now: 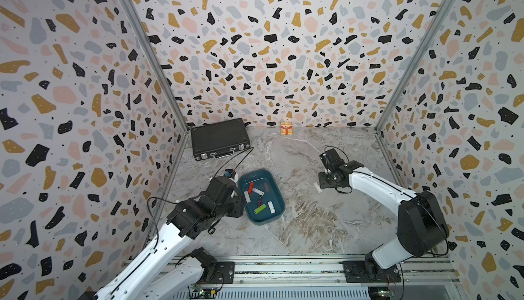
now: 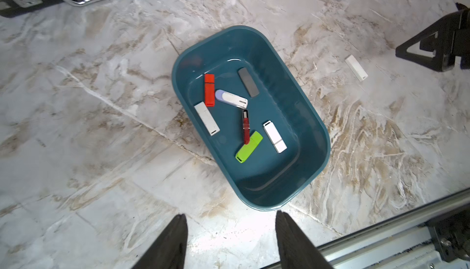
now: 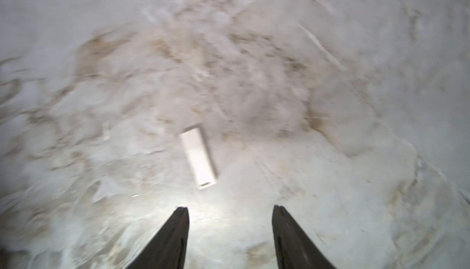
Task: Put the usb flash drive into the storage box
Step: Place the USB flash in the storage box, then pick up the USB flash from the center of the board.
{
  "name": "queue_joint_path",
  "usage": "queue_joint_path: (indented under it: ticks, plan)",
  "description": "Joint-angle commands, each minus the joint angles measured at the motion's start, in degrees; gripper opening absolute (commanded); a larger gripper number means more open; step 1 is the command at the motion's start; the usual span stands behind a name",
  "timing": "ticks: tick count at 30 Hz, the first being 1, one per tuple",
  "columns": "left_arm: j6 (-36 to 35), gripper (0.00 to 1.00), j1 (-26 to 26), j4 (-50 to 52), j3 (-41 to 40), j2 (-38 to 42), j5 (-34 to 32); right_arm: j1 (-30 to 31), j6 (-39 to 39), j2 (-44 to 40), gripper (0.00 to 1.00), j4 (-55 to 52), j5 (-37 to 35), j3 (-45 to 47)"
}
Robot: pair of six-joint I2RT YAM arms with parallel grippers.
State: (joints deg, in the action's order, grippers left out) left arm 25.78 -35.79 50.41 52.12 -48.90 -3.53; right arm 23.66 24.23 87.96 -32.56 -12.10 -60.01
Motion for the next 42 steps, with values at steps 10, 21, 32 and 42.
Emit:
queue_joint_path:
  ticks: [10,21,32,42]
  plan:
    - [8.6,0.58,-20.0,-13.8,20.9,-40.0,-2.2,-15.0,12.1,-5.4,0.57,5.8,-6.6,13.2]
    - [8.2,0.56,-24.9,-2.6,55.6,-74.9,-5.2,-20.7,15.5,-4.3,0.55,11.9,-4.7,19.2]
    - [6.2,0.56,-24.9,3.4,72.4,-89.6,-7.3,-21.0,15.7,-3.6,0.54,14.3,-3.0,20.3]
    - [5.9,0.57,-24.6,4.1,83.2,-97.2,-8.9,-21.0,15.7,-4.0,0.55,16.0,-2.6,21.2]
